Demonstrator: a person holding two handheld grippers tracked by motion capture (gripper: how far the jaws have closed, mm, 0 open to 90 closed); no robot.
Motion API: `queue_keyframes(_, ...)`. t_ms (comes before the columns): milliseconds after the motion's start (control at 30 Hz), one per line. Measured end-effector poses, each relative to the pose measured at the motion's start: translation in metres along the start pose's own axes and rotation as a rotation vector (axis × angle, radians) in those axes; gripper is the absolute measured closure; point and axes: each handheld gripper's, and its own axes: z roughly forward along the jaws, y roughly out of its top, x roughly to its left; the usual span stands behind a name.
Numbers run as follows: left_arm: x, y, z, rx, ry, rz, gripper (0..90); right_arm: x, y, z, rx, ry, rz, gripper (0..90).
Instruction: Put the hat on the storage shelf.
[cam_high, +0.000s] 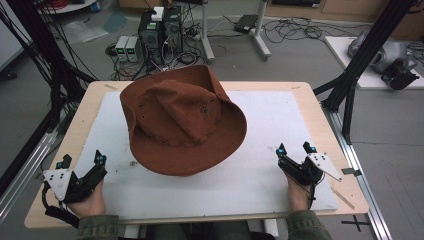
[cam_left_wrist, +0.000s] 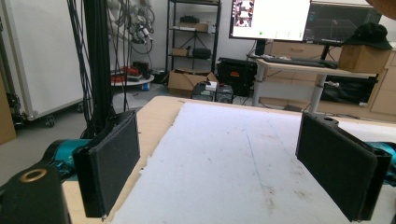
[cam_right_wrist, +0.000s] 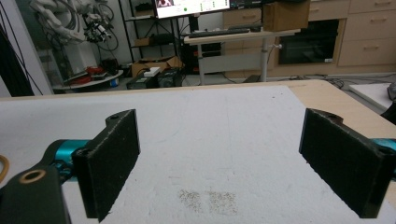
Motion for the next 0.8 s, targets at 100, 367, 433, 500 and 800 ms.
queue_keyframes(100, 0.0000, -0.0005, 0.0003, 0.000, 0.000, -0.002, 14.0, -0.0005, 0.0000, 0.0002, -0.002, 0.002, 0.003, 11.5)
queue_keyframes(367, -0.0009, -0.0018, 0.0022, 0.012, -0.009, -0.010, 14.2, -0.0031, 0.0004, -0.0010, 0.002, -0.006, 0.014, 11.5)
queue_keyframes(433, -0.0012, -0.0020, 0.0025, 0.011, -0.012, -0.013, 14.3, -0.0036, 0.0003, -0.0016, 0.007, -0.006, 0.014, 11.5)
queue_keyframes(500, -0.0013, -0.0021, 0.0026, 0.009, -0.013, -0.012, 14.3, -0.0038, 0.0003, -0.0016, 0.002, -0.006, 0.020, 11.5)
queue_keyframes(800, 0.0011, -0.0030, 0.0046, 0.028, -0.023, -0.018, 14.4, -0.0050, 0.0000, -0.0006, 0.016, 0.003, 0.029, 11.5)
